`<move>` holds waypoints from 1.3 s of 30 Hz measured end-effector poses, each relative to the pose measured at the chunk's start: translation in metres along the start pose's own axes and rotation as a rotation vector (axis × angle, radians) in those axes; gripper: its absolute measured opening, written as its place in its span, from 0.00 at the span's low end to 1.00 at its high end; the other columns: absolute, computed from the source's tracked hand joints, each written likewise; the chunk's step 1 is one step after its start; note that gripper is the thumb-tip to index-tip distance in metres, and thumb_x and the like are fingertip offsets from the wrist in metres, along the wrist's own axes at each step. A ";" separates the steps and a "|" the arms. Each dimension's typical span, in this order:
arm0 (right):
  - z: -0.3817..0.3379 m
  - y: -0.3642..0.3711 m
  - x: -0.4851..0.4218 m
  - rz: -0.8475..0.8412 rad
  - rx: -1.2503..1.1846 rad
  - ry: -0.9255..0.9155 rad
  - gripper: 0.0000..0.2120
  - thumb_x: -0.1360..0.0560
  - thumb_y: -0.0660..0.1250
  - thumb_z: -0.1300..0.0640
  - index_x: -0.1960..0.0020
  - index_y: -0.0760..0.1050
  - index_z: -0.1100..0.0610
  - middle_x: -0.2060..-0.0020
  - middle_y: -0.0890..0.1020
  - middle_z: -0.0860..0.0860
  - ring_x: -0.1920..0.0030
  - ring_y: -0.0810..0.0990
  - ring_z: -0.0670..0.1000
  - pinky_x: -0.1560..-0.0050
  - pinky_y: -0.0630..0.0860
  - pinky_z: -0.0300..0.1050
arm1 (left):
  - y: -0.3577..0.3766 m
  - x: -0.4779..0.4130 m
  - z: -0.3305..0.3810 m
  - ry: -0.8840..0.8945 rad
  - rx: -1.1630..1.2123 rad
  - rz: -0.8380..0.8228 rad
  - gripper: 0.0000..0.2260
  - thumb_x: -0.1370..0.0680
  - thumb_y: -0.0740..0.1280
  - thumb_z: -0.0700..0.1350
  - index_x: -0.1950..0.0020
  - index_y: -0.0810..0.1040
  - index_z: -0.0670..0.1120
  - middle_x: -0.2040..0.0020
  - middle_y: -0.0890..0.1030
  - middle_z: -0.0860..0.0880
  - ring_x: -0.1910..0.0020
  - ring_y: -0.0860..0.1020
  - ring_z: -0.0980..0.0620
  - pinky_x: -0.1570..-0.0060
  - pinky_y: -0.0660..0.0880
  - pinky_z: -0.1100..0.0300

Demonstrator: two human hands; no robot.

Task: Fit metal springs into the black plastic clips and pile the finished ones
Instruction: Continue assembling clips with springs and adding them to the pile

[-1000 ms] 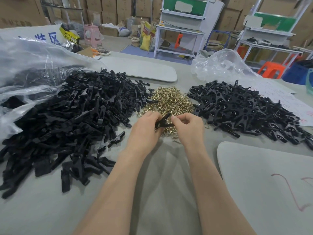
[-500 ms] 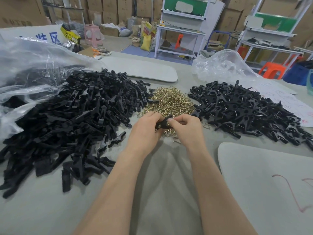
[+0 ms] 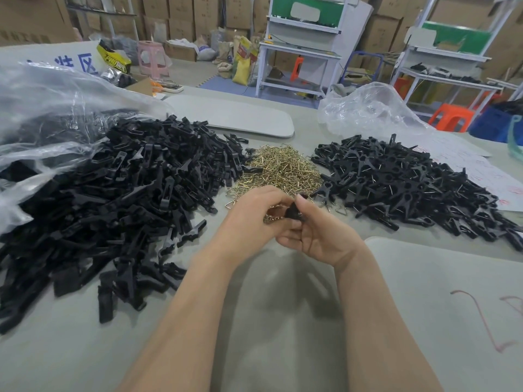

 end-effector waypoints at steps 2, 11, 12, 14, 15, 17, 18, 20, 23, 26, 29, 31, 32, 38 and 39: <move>0.000 0.001 -0.001 -0.009 0.020 -0.005 0.17 0.32 0.64 0.45 0.57 0.83 0.57 0.68 0.83 0.52 0.66 0.84 0.48 0.63 0.81 0.40 | -0.001 0.000 0.001 0.001 0.016 0.019 0.12 0.28 0.74 0.41 0.46 0.81 0.44 0.50 0.77 0.54 0.50 0.75 0.56 0.48 0.69 0.69; 0.002 0.006 -0.003 0.043 0.096 0.002 0.23 0.33 0.65 0.39 0.53 0.80 0.58 0.66 0.84 0.56 0.66 0.85 0.50 0.66 0.81 0.40 | 0.000 0.001 -0.007 -0.080 0.049 0.003 0.09 0.27 0.72 0.43 0.48 0.79 0.50 0.55 0.79 0.55 0.53 0.76 0.59 0.52 0.71 0.68; 0.000 0.005 -0.002 0.072 0.108 0.011 0.27 0.36 0.66 0.37 0.50 0.78 0.58 0.65 0.84 0.56 0.65 0.85 0.51 0.65 0.81 0.41 | 0.000 0.001 -0.010 -0.109 0.022 0.002 0.08 0.27 0.71 0.44 0.49 0.79 0.49 0.56 0.79 0.52 0.53 0.76 0.55 0.50 0.72 0.61; -0.005 0.001 0.000 0.157 0.207 -0.015 0.29 0.36 0.68 0.35 0.47 0.77 0.58 0.61 0.84 0.56 0.64 0.84 0.52 0.64 0.81 0.41 | 0.001 0.001 -0.017 -0.166 -0.057 0.006 0.08 0.26 0.71 0.45 0.49 0.78 0.46 0.55 0.79 0.50 0.53 0.76 0.50 0.48 0.73 0.53; -0.006 0.000 0.001 0.192 0.306 -0.046 0.24 0.33 0.70 0.38 0.48 0.78 0.57 0.61 0.84 0.55 0.65 0.83 0.51 0.64 0.80 0.41 | 0.003 0.001 -0.020 -0.193 -0.101 -0.013 0.09 0.26 0.71 0.46 0.49 0.78 0.46 0.54 0.78 0.49 0.53 0.75 0.50 0.48 0.73 0.51; -0.010 0.003 0.000 0.266 0.532 -0.092 0.09 0.26 0.71 0.52 0.53 0.80 0.57 0.64 0.82 0.54 0.69 0.80 0.47 0.65 0.79 0.40 | 0.008 0.003 -0.024 -0.248 -0.152 -0.072 0.12 0.26 0.71 0.47 0.43 0.78 0.49 0.50 0.77 0.50 0.49 0.75 0.51 0.46 0.73 0.52; -0.013 0.005 -0.003 0.339 0.612 -0.110 0.04 0.25 0.70 0.58 0.54 0.79 0.58 0.66 0.81 0.53 0.71 0.79 0.46 0.67 0.78 0.41 | 0.009 0.004 -0.025 -0.272 -0.150 -0.082 0.14 0.25 0.70 0.46 0.40 0.77 0.51 0.47 0.76 0.50 0.47 0.75 0.51 0.44 0.72 0.53; -0.029 -0.002 -0.006 0.590 0.665 -0.232 0.05 0.25 0.68 0.61 0.50 0.79 0.61 0.66 0.81 0.53 0.70 0.78 0.46 0.64 0.77 0.44 | 0.007 0.003 -0.027 -0.316 -0.119 -0.014 0.20 0.24 0.69 0.47 0.33 0.72 0.51 0.40 0.73 0.52 0.42 0.74 0.54 0.40 0.71 0.55; -0.066 -0.012 -0.001 0.931 0.295 -0.515 0.31 0.25 0.70 0.54 0.28 0.62 0.61 0.41 0.78 0.56 0.46 0.79 0.49 0.44 0.76 0.46 | -0.015 0.002 -0.024 -0.350 0.056 0.374 0.17 0.23 0.67 0.45 0.34 0.72 0.50 0.39 0.72 0.54 0.45 0.73 0.61 0.40 0.71 0.63; -0.074 0.001 -0.015 0.929 0.579 -0.484 0.45 0.24 0.67 0.48 0.22 0.37 0.53 0.23 0.45 0.59 0.24 0.50 0.56 0.26 0.49 0.53 | -0.040 0.013 -0.024 -0.332 0.314 0.856 0.08 0.21 0.63 0.43 0.43 0.74 0.51 0.45 0.76 0.53 0.50 0.75 0.65 0.48 0.72 0.71; -0.044 0.050 -0.043 0.604 1.118 -0.470 0.32 0.22 0.65 0.51 0.23 0.55 0.53 0.24 0.57 0.56 0.24 0.54 0.53 0.27 0.49 0.46 | -0.052 0.020 -0.030 -0.366 0.420 1.087 0.09 0.20 0.60 0.41 0.41 0.74 0.45 0.42 0.76 0.48 0.48 0.75 0.61 0.50 0.70 0.73; -0.016 0.077 -0.065 0.402 1.291 -0.433 0.23 0.23 0.65 0.56 0.29 0.67 0.55 0.32 0.72 0.54 0.31 0.68 0.54 0.29 0.60 0.47 | -0.055 0.022 -0.034 -0.393 0.447 1.150 0.10 0.19 0.58 0.40 0.39 0.73 0.42 0.40 0.75 0.45 0.48 0.74 0.60 0.51 0.70 0.74; -0.006 0.088 -0.075 0.353 1.361 -0.405 0.21 0.24 0.65 0.57 0.31 0.70 0.55 0.35 0.76 0.55 0.34 0.71 0.55 0.31 0.65 0.49 | -0.055 0.022 -0.036 -0.402 0.444 1.162 0.10 0.19 0.58 0.39 0.39 0.73 0.42 0.39 0.75 0.45 0.48 0.74 0.61 0.52 0.69 0.75; 0.022 0.114 -0.104 0.378 1.557 -0.361 0.09 0.22 0.59 0.55 0.45 0.74 0.56 0.49 0.80 0.54 0.45 0.76 0.58 0.50 0.65 0.50 | -0.054 0.022 -0.041 -0.438 0.429 1.152 0.09 0.19 0.58 0.41 0.41 0.72 0.48 0.38 0.73 0.47 0.47 0.73 0.63 0.51 0.69 0.75; 0.023 0.114 -0.103 0.387 1.547 -0.374 0.09 0.21 0.59 0.55 0.46 0.74 0.56 0.49 0.80 0.54 0.45 0.76 0.58 0.48 0.66 0.51 | -0.054 0.022 -0.041 -0.439 0.430 1.153 0.09 0.19 0.58 0.41 0.41 0.72 0.48 0.38 0.73 0.47 0.47 0.73 0.63 0.51 0.69 0.75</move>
Point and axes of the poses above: each hand's wrist, its own x-axis away from the middle knuckle, its own y-axis out of the palm, z = x × y, the point moved 4 cm from there along -x, towards the middle knuckle
